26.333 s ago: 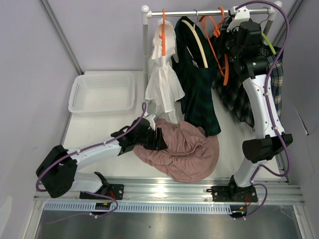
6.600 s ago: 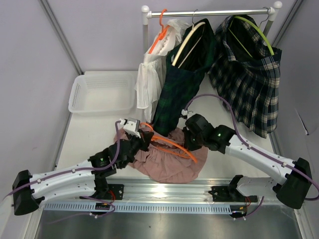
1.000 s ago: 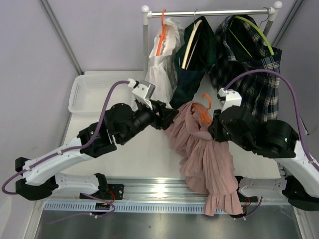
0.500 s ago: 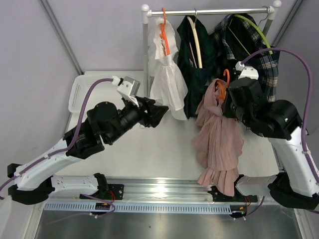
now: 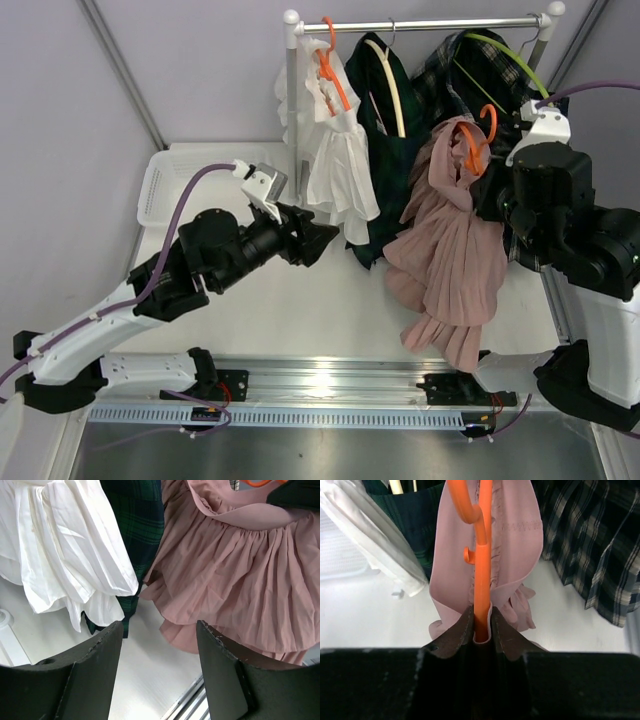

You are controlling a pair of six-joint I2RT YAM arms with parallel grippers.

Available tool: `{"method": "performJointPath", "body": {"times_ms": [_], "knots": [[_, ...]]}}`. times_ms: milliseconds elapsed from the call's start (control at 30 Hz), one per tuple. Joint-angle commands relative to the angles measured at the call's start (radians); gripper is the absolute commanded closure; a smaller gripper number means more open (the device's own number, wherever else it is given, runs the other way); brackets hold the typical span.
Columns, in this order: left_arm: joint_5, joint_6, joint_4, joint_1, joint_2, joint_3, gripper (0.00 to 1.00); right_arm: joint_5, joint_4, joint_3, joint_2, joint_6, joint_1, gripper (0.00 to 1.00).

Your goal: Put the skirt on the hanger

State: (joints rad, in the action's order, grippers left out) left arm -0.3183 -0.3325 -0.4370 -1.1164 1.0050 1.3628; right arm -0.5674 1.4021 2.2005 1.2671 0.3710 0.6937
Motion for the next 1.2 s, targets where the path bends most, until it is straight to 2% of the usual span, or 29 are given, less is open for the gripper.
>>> {"method": "performJointPath", "body": {"times_ms": [0,67,167,200,300,467,633,867,1000,1167], "knots": [[0.041,-0.008,0.009,0.007,-0.031,-0.007,0.35,0.03,-0.03,-0.022,0.031,-0.124,-0.042,1.0],[0.047,-0.011,0.011,0.007,-0.032,-0.01,0.35,0.102,-0.145,-0.059,0.025,-0.167,-0.089,1.0],[0.061,-0.013,0.011,0.009,-0.039,-0.014,0.35,0.341,-0.266,-0.102,0.023,-0.23,-0.235,1.0],[0.068,-0.013,0.009,0.007,-0.043,-0.016,0.35,0.383,-0.299,-0.113,0.021,-0.25,-0.299,1.0],[0.077,-0.016,0.012,0.007,-0.052,-0.025,0.36,0.498,-0.391,-0.114,0.032,-0.261,-0.381,1.0],[0.084,-0.01,0.001,0.007,-0.069,-0.031,0.36,0.555,-0.506,-0.087,0.061,-0.299,-0.465,1.0],[0.088,-0.007,-0.002,0.007,-0.082,-0.039,0.36,0.696,-0.581,-0.029,0.129,-0.291,-0.546,1.0],[0.097,-0.008,-0.009,0.007,-0.086,-0.045,0.36,0.76,-0.686,0.066,0.238,-0.254,-0.589,1.0],[0.093,-0.007,-0.02,0.007,-0.089,-0.042,0.36,0.773,-0.695,0.186,0.333,-0.25,-0.603,1.0],[0.09,-0.005,-0.028,0.007,-0.086,-0.037,0.36,0.787,-0.742,0.2,0.391,-0.222,-0.643,1.0]]}}
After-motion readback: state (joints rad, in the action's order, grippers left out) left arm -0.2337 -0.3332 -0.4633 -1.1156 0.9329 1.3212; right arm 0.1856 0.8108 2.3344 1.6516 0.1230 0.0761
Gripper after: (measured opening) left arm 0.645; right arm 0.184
